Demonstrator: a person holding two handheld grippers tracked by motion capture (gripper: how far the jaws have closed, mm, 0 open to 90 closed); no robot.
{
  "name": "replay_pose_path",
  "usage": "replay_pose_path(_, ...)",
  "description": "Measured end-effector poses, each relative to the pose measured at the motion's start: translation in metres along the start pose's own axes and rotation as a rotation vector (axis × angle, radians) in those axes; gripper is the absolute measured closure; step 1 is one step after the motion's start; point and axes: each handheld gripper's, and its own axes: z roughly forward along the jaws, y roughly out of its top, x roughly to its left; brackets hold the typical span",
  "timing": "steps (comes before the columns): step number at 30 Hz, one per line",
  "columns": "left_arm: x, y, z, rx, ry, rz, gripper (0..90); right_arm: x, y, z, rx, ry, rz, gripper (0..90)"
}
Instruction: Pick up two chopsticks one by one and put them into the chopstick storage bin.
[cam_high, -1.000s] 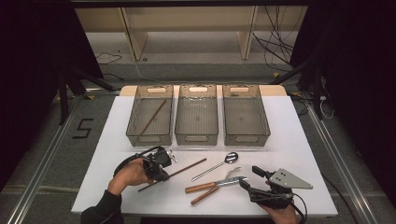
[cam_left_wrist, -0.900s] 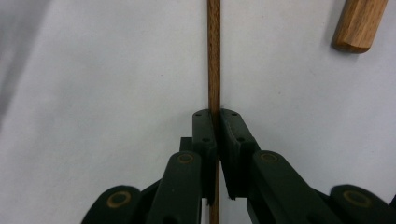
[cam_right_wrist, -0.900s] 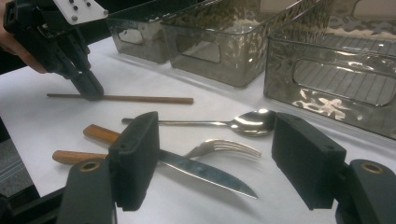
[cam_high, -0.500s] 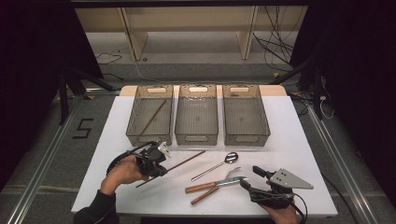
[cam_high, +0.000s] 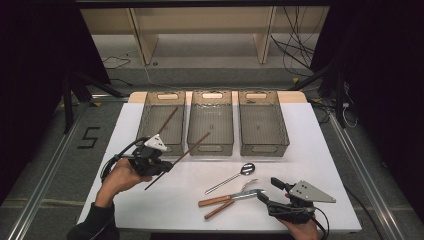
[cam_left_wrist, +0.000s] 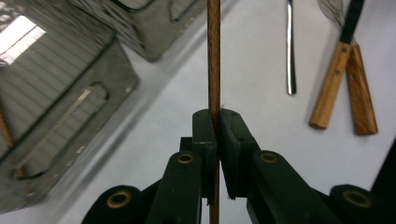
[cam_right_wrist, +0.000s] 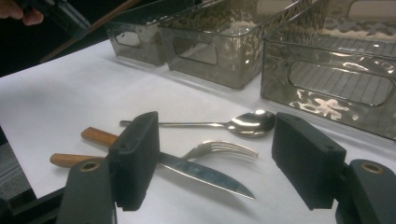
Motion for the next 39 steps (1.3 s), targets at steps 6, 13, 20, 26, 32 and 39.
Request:
replay_pose_path(6, 0.021, 0.011, 0.004, -0.016, 0.021, -0.055, 85.0, 0.0, 0.0, 0.0, -0.002, -0.003, 0.004, 33.0)
replay_pose_path(13, 0.056, 0.028, -0.006, -0.041, 0.084, -0.101, 85.0, -0.001, -0.001, 0.0, -0.006, -0.002, 0.01, 33.0)
replay_pose_path(20, 0.08, 0.047, -0.01, -0.027, 0.157, -0.113, 85.0, -0.001, 0.0, 0.0, -0.004, 0.0, 0.012, 33.0)
replay_pose_path(26, 0.101, 0.057, -0.005, -0.032, 0.234, -0.141, 84.9, -0.002, 0.0, 0.0, -0.006, 0.001, 0.013, 33.0)
replay_pose_path(32, 0.122, 0.062, 0.002, -0.037, 0.271, -0.18, 85.0, -0.003, 0.0, -0.001, -0.008, 0.002, 0.016, 33.0)
replay_pose_path(39, 0.131, 0.068, 0.008, -0.037, 0.292, -0.192, 85.0, -0.003, -0.001, -0.001, -0.008, 0.003, 0.015, 33.0)
